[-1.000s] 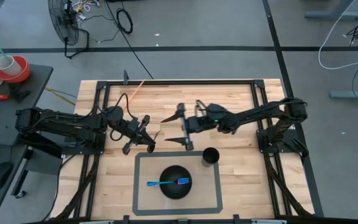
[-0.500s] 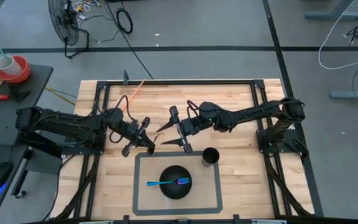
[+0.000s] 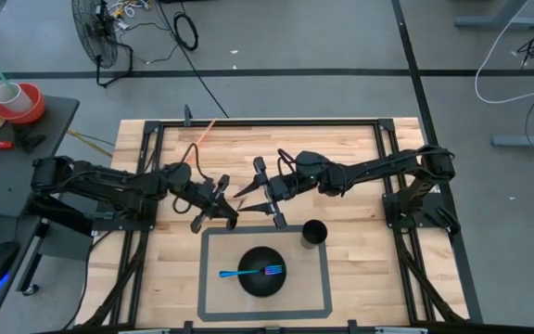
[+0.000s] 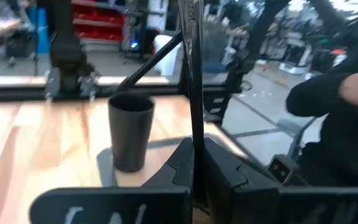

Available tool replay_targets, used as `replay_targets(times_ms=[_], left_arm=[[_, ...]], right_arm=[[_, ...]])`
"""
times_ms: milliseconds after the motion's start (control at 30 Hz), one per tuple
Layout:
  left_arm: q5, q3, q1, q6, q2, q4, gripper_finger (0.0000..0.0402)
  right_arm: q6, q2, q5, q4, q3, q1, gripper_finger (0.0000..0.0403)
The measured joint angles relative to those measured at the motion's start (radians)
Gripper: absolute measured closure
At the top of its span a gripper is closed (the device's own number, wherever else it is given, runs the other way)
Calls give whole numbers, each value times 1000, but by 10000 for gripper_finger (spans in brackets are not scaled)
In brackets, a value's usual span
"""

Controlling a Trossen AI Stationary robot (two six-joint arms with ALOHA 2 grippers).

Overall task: Pick & Place Utensil
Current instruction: Put the black spoon into the black bowl on the transparent mat

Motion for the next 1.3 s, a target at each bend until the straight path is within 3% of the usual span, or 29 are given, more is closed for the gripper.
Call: replay_targets(times_ms=[200,700,1100,1300], left_arm=[[64,7,0,-11,-21,41,383],[52,6,0,2,0,43,383],[44,6,-2,13,-1,47,382],[-31,6,-1,-48,-1,42,338]], right_arm=[[-13,0,-24,-43,0,0,253],[3,0,-50,25,0,0,291],[11,-1,-39,30,0,0,394],[119,-1,23,25,0,-2,396]])
